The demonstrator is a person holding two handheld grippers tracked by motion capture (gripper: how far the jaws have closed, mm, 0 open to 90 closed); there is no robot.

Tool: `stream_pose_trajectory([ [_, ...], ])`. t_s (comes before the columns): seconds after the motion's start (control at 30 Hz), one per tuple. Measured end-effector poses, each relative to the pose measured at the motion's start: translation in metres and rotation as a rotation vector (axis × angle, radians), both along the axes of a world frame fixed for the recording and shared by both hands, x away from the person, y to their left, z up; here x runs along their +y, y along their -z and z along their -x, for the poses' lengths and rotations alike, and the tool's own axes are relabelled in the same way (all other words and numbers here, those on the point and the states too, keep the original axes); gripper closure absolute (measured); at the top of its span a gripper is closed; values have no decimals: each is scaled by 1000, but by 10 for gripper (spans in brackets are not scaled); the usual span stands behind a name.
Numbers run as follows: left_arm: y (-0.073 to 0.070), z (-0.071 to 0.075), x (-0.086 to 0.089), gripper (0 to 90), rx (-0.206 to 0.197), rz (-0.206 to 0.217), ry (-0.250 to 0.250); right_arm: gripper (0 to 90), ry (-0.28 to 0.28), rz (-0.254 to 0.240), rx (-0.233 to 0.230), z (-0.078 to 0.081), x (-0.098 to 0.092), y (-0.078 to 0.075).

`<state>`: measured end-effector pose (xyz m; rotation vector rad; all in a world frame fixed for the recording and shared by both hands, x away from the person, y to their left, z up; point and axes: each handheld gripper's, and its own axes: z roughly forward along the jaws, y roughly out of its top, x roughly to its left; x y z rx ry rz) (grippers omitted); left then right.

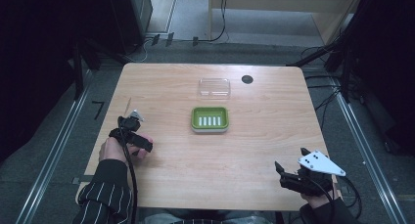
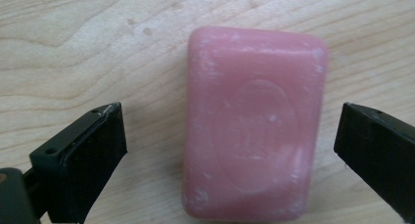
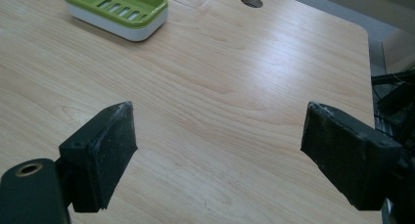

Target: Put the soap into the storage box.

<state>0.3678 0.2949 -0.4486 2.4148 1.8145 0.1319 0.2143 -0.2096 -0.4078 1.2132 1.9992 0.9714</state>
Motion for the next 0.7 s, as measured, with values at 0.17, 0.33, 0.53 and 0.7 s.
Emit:
stream_pose_trajectory([
  [0.17, 4, -2, -1, 0, 5, -11, -3, 135, 1, 1, 1, 1, -1, 0],
  [0.33, 5, -2, -2, 61, 7, -9, -5, 135, 3, 2, 1, 1, 0, 0],
  [0.53, 7, -2, -5, 108, 11, -36, 2, 135, 3, 4, 1, 1, -1, 0],
  [0.7, 6, -1, -6, 155, 0, -48, 1, 135, 6, 2, -1, 2, -1, 0],
])
